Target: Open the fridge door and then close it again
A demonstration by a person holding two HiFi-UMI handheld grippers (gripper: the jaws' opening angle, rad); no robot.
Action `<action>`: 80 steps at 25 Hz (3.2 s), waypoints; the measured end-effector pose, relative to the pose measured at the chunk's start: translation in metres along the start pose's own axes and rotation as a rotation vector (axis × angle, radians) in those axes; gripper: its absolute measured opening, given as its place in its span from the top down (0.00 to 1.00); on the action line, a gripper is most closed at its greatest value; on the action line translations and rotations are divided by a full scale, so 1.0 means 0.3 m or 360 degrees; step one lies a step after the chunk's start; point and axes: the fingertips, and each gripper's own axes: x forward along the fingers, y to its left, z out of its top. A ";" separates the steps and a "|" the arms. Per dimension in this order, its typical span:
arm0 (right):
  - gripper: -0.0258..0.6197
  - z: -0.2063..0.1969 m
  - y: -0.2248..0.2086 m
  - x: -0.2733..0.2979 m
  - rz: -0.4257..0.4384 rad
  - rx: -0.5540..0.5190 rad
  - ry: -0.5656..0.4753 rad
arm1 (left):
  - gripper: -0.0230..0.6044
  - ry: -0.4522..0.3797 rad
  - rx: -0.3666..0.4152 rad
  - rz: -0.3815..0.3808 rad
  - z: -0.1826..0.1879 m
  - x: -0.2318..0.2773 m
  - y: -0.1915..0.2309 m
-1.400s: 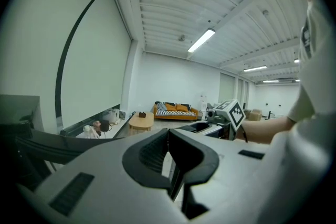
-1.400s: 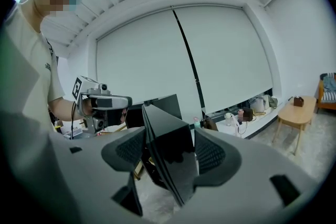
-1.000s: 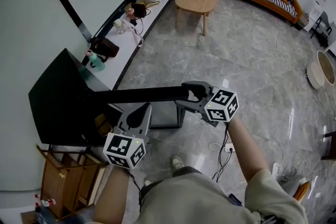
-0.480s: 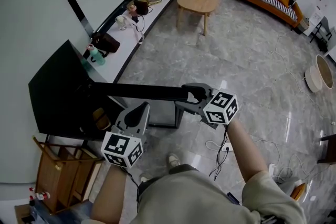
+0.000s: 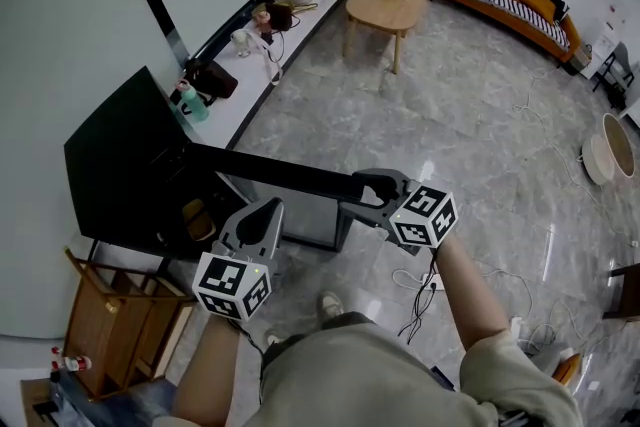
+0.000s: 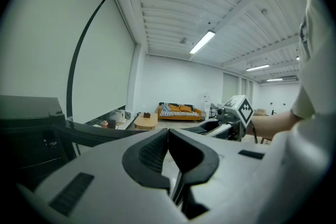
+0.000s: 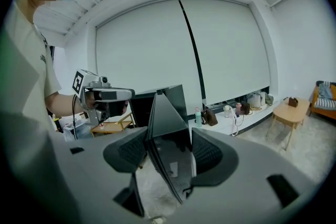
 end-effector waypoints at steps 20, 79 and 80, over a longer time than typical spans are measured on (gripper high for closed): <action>0.60 -0.048 0.254 0.018 -0.0120 -0.0017 0.0061 | 0.95 0.0011 0.0013 0.0015 -0.044 -0.277 0.054; 0.59 -0.041 1.048 0.381 0.0055 0.0094 0.0051 | 0.95 0.0011 -0.0067 0.0239 -0.263 -0.985 0.268; 0.59 -0.039 1.054 0.389 0.0056 0.0095 0.0056 | 0.95 0.0012 -0.0070 0.0246 -0.266 -0.993 0.275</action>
